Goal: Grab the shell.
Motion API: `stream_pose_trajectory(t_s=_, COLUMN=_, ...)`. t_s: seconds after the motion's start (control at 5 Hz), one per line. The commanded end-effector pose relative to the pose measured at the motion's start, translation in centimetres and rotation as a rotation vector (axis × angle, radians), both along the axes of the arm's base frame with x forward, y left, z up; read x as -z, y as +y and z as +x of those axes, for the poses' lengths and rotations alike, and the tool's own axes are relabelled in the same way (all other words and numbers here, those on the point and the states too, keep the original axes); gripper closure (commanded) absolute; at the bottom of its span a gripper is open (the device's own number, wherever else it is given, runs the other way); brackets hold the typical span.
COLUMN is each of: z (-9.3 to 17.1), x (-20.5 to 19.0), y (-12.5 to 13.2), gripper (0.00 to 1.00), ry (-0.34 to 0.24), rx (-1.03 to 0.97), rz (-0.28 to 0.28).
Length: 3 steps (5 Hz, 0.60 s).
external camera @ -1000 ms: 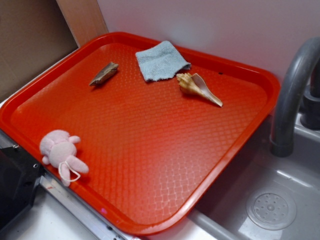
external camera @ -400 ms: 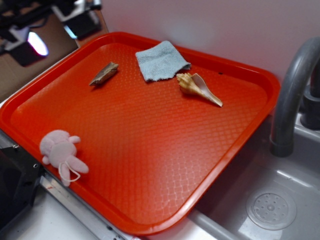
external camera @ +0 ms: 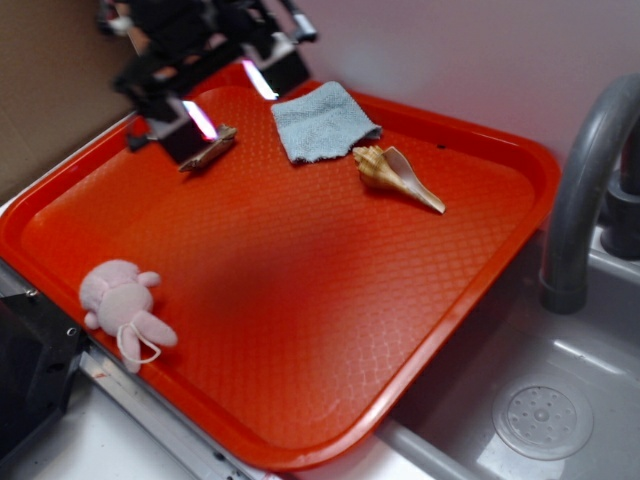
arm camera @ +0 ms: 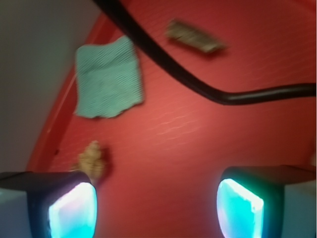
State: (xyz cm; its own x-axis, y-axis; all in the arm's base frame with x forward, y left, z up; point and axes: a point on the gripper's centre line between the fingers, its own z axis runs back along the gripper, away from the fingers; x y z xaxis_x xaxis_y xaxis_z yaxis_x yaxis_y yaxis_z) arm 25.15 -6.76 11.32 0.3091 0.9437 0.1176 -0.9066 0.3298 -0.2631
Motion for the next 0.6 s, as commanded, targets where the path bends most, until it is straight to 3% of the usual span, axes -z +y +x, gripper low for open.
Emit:
stream_pose_trajectory(t_s=0.0, z=6.0, x=0.9, y=-0.7, gripper=0.00, ry=-0.078, rx=-0.001, rz=-0.041)
stream_pose_trajectory(t_s=0.4, z=8.6, x=4.2, y=-2.9, gripper=0.00, ry=-0.014, rx=0.045, rz=-0.013)
